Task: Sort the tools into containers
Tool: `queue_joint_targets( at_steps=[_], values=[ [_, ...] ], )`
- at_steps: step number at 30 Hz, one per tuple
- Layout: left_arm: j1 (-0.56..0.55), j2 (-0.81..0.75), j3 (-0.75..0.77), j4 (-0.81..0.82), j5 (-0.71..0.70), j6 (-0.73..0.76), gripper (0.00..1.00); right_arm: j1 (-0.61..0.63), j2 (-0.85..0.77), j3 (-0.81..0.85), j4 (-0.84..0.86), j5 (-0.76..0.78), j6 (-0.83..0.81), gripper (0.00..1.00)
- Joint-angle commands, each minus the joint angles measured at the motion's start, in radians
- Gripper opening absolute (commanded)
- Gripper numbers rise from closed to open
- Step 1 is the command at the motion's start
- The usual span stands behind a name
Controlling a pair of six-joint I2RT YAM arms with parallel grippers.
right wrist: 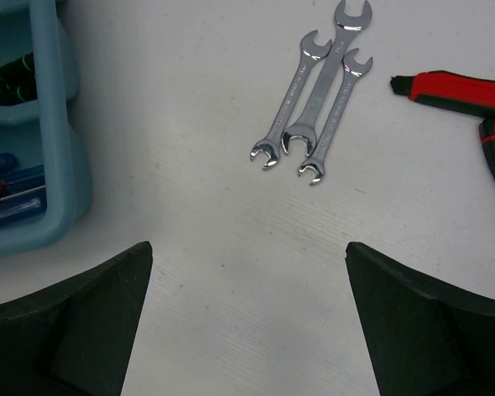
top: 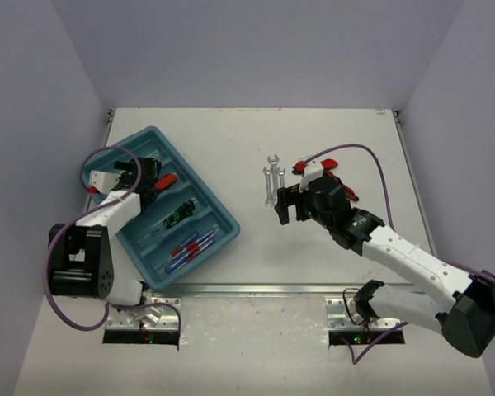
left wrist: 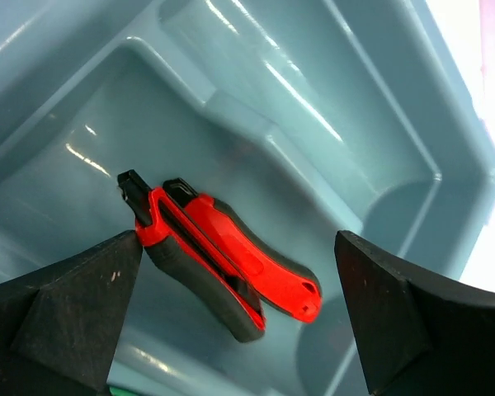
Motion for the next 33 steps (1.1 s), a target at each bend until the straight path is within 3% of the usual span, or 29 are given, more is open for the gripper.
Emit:
queue_joint_targets(
  at_steps=[1,4,8,12,16,19,25,30,33],
  values=[
    [0.007,-0.131,0.033,0.068,0.008,0.04,1.0,-0.01,0.028,0.014,0.024,0.002,-0.028,0.99],
    [0.008,-0.17,0.067,0.05,0.007,0.091,1.0,-0.037,0.049,0.022,0.02,-0.011,-0.039,0.99],
    [0.011,-0.246,0.157,-0.117,0.051,0.104,1.0,-0.143,0.136,0.076,-0.067,-0.046,-0.006,0.99],
    [0.011,-0.378,0.11,-0.16,0.115,0.12,1.0,-0.221,0.176,0.098,-0.109,-0.08,0.002,0.99],
    [0.011,-0.511,0.067,-0.104,0.265,0.29,1.0,-0.327,0.222,0.137,-0.137,-0.045,-0.022,0.99],
    [0.011,-0.569,0.079,-0.074,0.486,0.509,1.0,-0.428,0.332,0.204,-0.177,-0.045,-0.075,0.99],
    [0.011,-0.626,0.161,-0.215,0.785,0.777,1.0,-0.554,0.593,0.39,-0.249,-0.081,-0.223,0.99],
    [0.011,-0.701,0.085,-0.244,0.975,0.847,1.0,-0.636,0.796,0.535,-0.305,-0.081,-0.271,0.99],
    [0.011,-0.709,0.068,-0.285,0.976,0.918,1.0,-0.659,0.895,0.601,-0.32,-0.105,-0.305,0.99]
  ],
)
